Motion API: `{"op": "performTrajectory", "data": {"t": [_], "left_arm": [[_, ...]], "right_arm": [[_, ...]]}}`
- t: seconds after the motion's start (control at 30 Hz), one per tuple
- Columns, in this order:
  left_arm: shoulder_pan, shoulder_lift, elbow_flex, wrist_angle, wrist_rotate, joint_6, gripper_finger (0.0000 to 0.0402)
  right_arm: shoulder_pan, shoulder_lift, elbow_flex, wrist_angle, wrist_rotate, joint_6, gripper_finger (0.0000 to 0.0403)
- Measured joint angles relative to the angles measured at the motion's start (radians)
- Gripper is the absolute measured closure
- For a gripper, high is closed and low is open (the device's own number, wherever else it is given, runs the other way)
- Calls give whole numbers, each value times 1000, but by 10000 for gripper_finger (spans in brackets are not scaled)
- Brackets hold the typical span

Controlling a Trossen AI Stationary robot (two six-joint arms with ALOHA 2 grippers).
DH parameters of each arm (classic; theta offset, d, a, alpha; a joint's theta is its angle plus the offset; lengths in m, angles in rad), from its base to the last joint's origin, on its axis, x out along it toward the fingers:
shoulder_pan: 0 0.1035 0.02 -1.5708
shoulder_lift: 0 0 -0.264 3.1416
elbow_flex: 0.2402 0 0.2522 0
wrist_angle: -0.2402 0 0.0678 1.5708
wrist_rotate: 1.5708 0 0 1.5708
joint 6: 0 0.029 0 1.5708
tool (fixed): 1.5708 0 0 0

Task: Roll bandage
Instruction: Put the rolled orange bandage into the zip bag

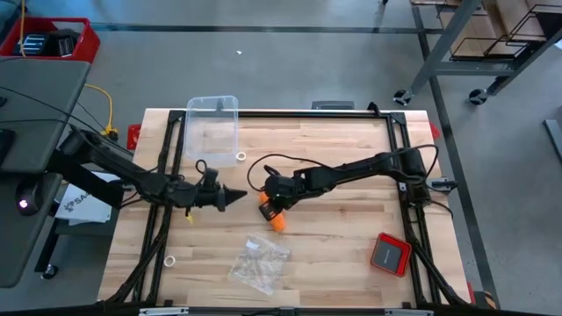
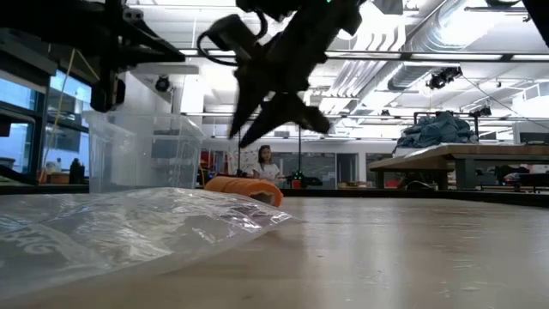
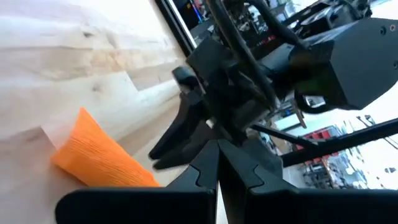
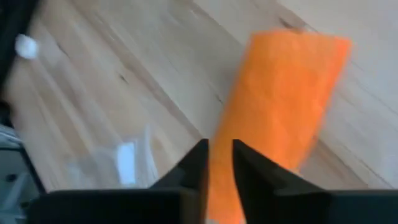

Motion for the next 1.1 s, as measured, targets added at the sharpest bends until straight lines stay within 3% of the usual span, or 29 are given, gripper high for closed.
{"op": "performTrajectory", "data": {"t": [0.13,0.3,0.43,0.67,0.8,0.97,1.1], "left_arm": [[13,-53,0,-62,-1,1,401],[18,-99,-1,-80,-1,8,401],[24,-117,-1,-86,3,9,401],[22,-113,-1,-225,179,-24,401],[3,-106,-1,-335,195,-82,402],[-28,-65,-1,-314,201,-88,402],[-47,-3,6,-306,253,-69,401]], "right_arm": [[-11,15,0,96,-41,-5,269],[7,15,-1,8,64,-16,184],[20,33,-1,5,121,0,151],[32,99,0,63,134,59,144],[27,129,0,11,164,118,144],[26,155,1,5,106,127,147],[28,155,3,-35,97,152,204]]}}
